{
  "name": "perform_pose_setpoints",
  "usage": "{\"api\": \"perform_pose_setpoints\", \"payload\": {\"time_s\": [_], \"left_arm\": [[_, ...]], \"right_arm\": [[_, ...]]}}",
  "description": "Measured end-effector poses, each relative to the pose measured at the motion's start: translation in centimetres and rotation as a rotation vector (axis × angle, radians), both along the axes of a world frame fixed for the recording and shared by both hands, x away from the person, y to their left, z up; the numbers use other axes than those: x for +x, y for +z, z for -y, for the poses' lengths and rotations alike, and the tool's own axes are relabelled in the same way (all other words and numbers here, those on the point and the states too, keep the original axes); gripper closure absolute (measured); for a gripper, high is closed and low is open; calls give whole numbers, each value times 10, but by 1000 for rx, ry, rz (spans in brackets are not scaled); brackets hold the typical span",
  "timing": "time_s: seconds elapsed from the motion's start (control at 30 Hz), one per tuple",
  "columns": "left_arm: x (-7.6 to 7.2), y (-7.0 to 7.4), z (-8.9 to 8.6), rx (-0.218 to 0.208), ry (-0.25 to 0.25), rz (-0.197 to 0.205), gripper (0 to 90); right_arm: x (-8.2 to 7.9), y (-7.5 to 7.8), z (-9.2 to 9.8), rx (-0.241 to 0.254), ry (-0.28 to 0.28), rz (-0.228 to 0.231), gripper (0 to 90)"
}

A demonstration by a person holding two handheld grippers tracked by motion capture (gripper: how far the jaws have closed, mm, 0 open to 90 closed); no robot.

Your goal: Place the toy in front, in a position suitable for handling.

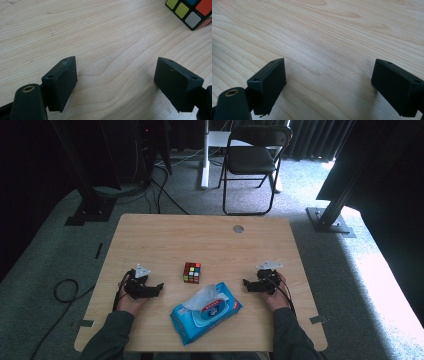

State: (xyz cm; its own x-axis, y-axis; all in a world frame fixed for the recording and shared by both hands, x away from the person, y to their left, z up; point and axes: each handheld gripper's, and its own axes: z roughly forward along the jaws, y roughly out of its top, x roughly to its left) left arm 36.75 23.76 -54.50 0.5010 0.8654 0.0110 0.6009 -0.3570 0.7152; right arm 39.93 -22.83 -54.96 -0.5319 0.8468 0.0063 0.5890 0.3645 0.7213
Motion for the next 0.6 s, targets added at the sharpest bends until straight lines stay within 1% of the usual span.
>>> {"api": "perform_pose_setpoints", "payload": {"time_s": [0.1,0.4,0.5,0.53,0.57,0.6], "left_arm": [[0,0,0,1,3,0,186],[-3,0,-1,3,16,0,192],[-5,1,-2,-2,21,4,219],[-6,2,-3,1,25,0,244],[-7,3,-4,-9,23,-8,276],[-7,4,-6,-37,14,-22,304]], "right_arm": [[-1,0,0,-1,-9,-2,120],[-3,0,0,0,-11,0,125],[-3,0,0,-2,-11,-5,124],[-4,1,0,-6,-5,-10,138],[-4,2,0,-7,1,-12,171],[-6,3,0,-8,1,-16,244]]}}
